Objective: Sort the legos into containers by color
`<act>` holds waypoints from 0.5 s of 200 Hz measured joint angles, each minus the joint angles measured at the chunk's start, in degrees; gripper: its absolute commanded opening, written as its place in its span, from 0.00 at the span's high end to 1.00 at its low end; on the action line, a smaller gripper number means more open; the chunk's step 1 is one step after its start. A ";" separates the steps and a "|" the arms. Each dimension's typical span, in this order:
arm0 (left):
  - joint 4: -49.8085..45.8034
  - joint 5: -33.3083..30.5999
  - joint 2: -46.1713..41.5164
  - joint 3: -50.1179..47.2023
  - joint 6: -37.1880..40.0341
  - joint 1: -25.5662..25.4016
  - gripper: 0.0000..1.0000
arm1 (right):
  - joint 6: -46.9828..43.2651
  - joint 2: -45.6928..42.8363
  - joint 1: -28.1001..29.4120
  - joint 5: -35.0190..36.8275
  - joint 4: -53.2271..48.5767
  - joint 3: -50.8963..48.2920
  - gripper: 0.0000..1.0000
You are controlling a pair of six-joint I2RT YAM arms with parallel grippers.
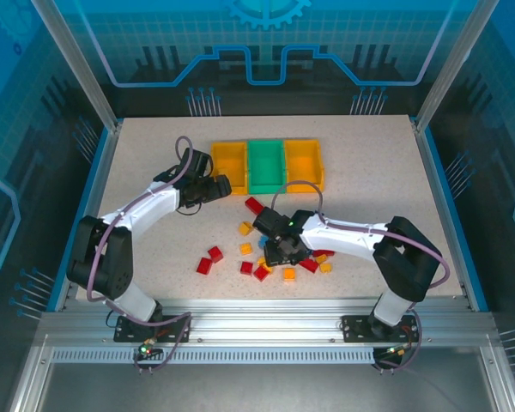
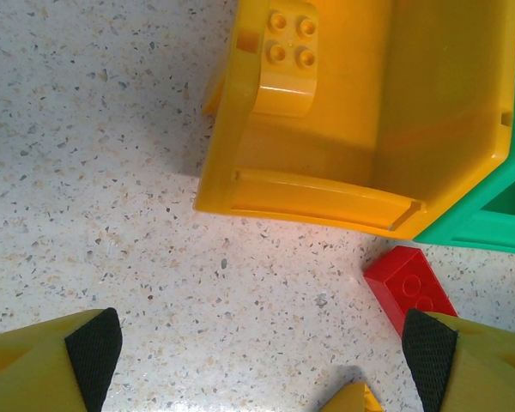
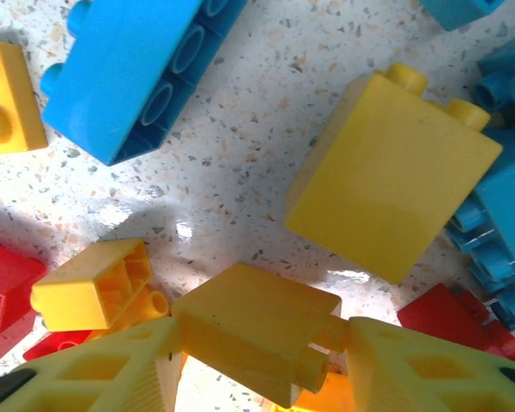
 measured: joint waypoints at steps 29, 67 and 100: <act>0.13 0.02 0.00 -0.02 -0.02 0.00 0.11 | -0.07 -0.11 -1.42 0.02 0.55 -0.31 0.43; 0.17 0.00 -0.04 -0.70 -0.22 0.00 0.11 | -0.63 -0.85 -2.05 0.00 1.68 -1.66 0.39; 0.24 0.00 -0.63 -1.14 -0.94 0.00 0.11 | -0.66 -2.19 -2.10 -0.22 2.14 -2.69 0.38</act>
